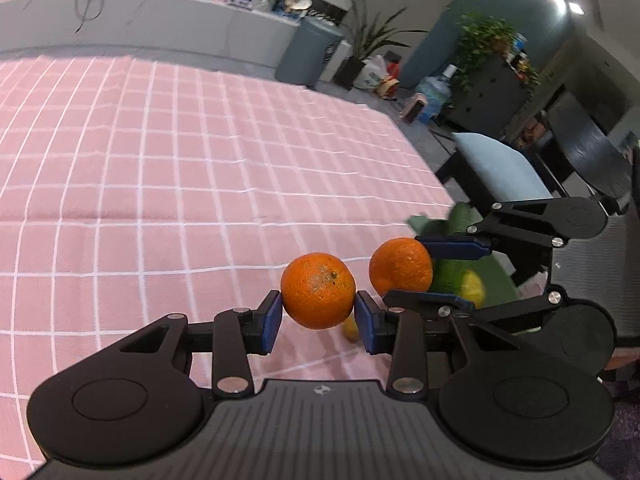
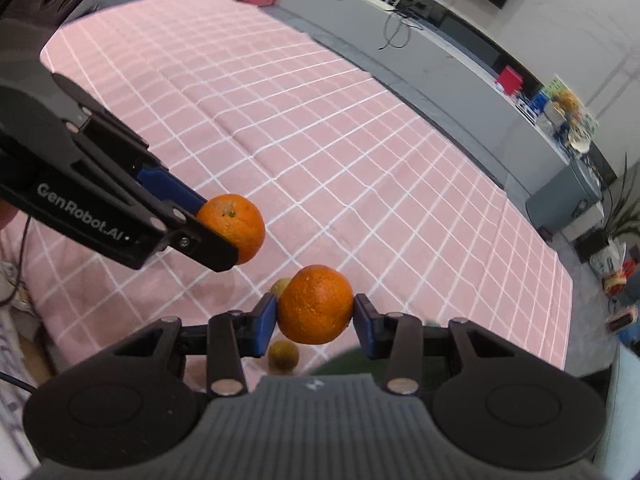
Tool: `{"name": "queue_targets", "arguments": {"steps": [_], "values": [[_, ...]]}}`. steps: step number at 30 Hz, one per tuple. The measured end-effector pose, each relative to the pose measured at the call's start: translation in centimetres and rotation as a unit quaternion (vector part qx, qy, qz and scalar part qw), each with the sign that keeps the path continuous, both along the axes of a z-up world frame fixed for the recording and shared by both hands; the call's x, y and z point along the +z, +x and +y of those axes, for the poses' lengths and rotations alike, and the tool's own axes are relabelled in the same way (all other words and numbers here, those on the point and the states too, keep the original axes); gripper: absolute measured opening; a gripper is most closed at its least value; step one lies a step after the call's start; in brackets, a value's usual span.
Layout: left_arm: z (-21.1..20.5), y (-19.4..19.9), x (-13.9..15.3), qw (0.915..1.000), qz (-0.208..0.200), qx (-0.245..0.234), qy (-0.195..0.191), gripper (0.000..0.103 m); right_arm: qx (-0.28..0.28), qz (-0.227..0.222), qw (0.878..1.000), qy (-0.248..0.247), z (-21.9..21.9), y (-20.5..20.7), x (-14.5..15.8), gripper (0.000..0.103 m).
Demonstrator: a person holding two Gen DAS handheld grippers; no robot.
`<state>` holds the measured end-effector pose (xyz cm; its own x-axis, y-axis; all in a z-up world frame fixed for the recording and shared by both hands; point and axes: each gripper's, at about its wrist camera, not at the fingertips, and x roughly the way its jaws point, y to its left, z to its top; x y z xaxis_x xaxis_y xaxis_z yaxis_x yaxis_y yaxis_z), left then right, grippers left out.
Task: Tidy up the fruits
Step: 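Lift the orange over the green colander with the right tool while the left tool carries its orange, then open the right tool to drop the orange in while the left tool releases its orange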
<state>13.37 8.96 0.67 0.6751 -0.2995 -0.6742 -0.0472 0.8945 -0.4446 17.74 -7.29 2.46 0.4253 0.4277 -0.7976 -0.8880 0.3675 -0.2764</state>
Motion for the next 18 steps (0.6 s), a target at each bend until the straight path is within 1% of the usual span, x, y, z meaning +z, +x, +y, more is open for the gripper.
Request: {"name": "queue_targets", "arguments": {"steps": [4, 9, 14, 18], "values": [[-2.5, 0.4, 1.6, 0.9994, -0.015, -0.028, 0.009, 0.044, -0.029, 0.004, 0.999, 0.016, -3.0, 0.1, 1.3, 0.038], [-6.3, 1.4, 2.8, 0.9973, -0.023, -0.067, 0.016, 0.044, -0.071, 0.01, 0.997, 0.027, -7.1, 0.4, 2.1, 0.038], [-9.8, 3.0, 3.2, 0.9932, -0.019, -0.11, 0.033, 0.044, -0.102, 0.024, 0.994, 0.024, -10.6, 0.8, 1.4, 0.038], [-12.0, 3.8, 2.5, 0.99, 0.006, -0.129, 0.057, 0.044, -0.112, 0.038, 0.993, 0.021, -12.0, 0.9, 0.0, 0.038]]}}
